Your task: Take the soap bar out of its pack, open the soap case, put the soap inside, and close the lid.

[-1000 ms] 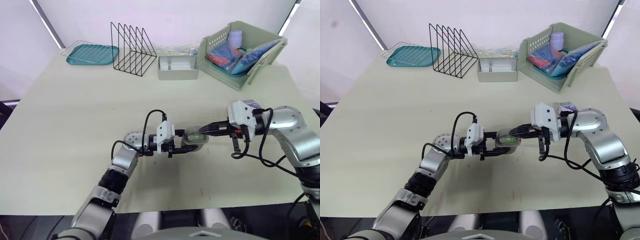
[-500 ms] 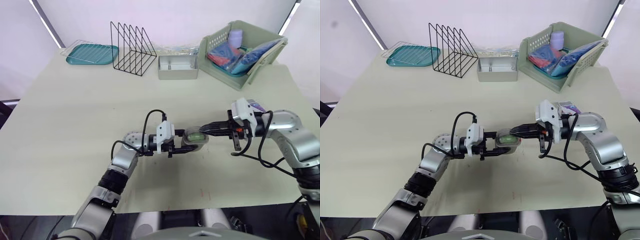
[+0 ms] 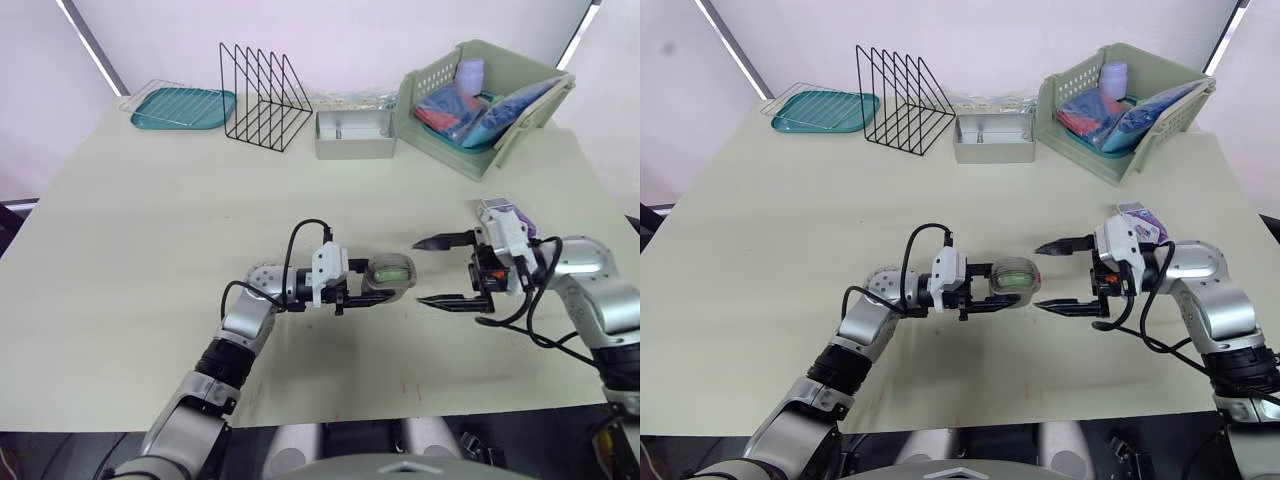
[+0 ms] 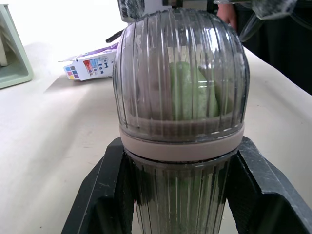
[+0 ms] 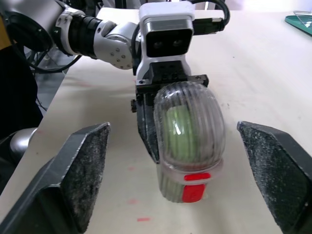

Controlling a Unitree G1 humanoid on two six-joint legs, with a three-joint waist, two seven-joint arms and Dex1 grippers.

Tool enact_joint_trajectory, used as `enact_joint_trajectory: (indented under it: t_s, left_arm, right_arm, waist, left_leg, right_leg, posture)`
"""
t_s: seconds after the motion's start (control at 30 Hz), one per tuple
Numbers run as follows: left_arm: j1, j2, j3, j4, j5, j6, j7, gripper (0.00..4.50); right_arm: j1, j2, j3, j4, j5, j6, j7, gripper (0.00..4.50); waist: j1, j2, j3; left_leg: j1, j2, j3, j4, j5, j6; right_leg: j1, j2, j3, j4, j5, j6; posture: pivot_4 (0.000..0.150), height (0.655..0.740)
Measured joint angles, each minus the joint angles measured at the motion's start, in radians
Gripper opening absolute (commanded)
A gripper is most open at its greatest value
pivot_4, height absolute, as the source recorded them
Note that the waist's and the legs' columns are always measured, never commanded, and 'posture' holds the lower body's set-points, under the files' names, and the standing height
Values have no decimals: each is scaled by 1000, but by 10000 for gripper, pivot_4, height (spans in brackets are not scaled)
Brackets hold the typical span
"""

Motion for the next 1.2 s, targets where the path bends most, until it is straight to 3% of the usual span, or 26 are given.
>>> enact_joint_trajectory:
  t_s: [0.13, 0.27, 0.5, 0.7, 0.83, 1.0, 1.03, 1.13, 1.2]
  left_arm:
    - [12, 5, 12, -41, -51, 111, 14, 18910]
    - [18, 55, 53, -171, -214, 538, 52, 18910]
    - [-51, 109, 87, -249, -391, 1077, 142, 18910]
    - [-153, 13, 246, -130, -490, 1501, 339, 18910]
    - [-209, -42, 340, -23, -493, 1644, 425, 18910]
    - [-257, -68, 369, 62, -488, 1688, 465, 18910]
    - [-266, -68, 365, 79, -488, 1687, 465, 29234]
    - [-296, -69, 346, 93, -488, 1684, 463, 42644]
    - [-305, -67, 345, 92, -495, 1683, 457, 44582]
  right_arm:
    - [-2, 0, 0, 25, -6, -43, 17, 44236]
    - [-21, 14, -1, 47, -9, -57, -2, 44236]
    - [-29, 28, 0, 48, -20, -61, -11, 44236]
    - [-24, 35, 2, 48, -28, -69, -11, 44236]
    - [-15, 39, 2, 48, -39, -84, -11, 44236]
    - [-15, 50, 5, 49, -48, -90, -12, 44236]
    - [-15, 51, 5, 51, -51, -93, -11, 45000]
    - [-16, 52, 5, 56, -60, -98, -12, 45000]
    - [-16, 53, 5, 57, -65, -101, -12, 45000]
  waist:
    - [-2, 0, 1]
    - [-4, 0, 6]
    - [-3, 0, 7]
    - [-3, 0, 7]
    - [-2, 0, 7]
    - [4, -1, 7]
    - [4, -1, 7]
    - [6, 0, 6]
    - [6, 1, 5]
  left_leg:
    - [0, 0, 0, 0, 0, 0]
    - [-1, 0, -2, 0, 0, 0]
    - [-1, 0, -3, 0, 0, 0]
    - [-1, -1, -5, 0, 0, 0]
    - [-1, -1, -5, 0, 1, -1]
    - [-1, -2, -5, 0, 2, -4]
    - [-1, -2, -5, 0, 3, -6]
    - [0, -3, -5, 0, 4, -7]
    - [1, -3, -5, 0, 4, -7]
  right_leg:
    - [0, 0, 0, 0, 0, 0]
    - [-1, 0, 0, 0, 0, 0]
    - [-1, 0, -1, 0, -1, 1]
    - [0, 0, -1, 0, -1, 2]
    - [0, 0, -1, 0, -1, 2]
    - [0, -1, -2, 0, -1, 2]
    - [0, -1, -2, 0, -1, 2]
    - [2, -1, -2, 0, -1, 2]
    - [2, -1, -2, 1, -1, 2]
  posture:
    - [1500, 7400]
    - [1500, 7400]
    - [1500, 7400]
    - [1500, 7400]
    - [1500, 7400]
    - [1500, 7400]
    - [1500, 7400]
    - [1500, 7400]
    - [1500, 7400]
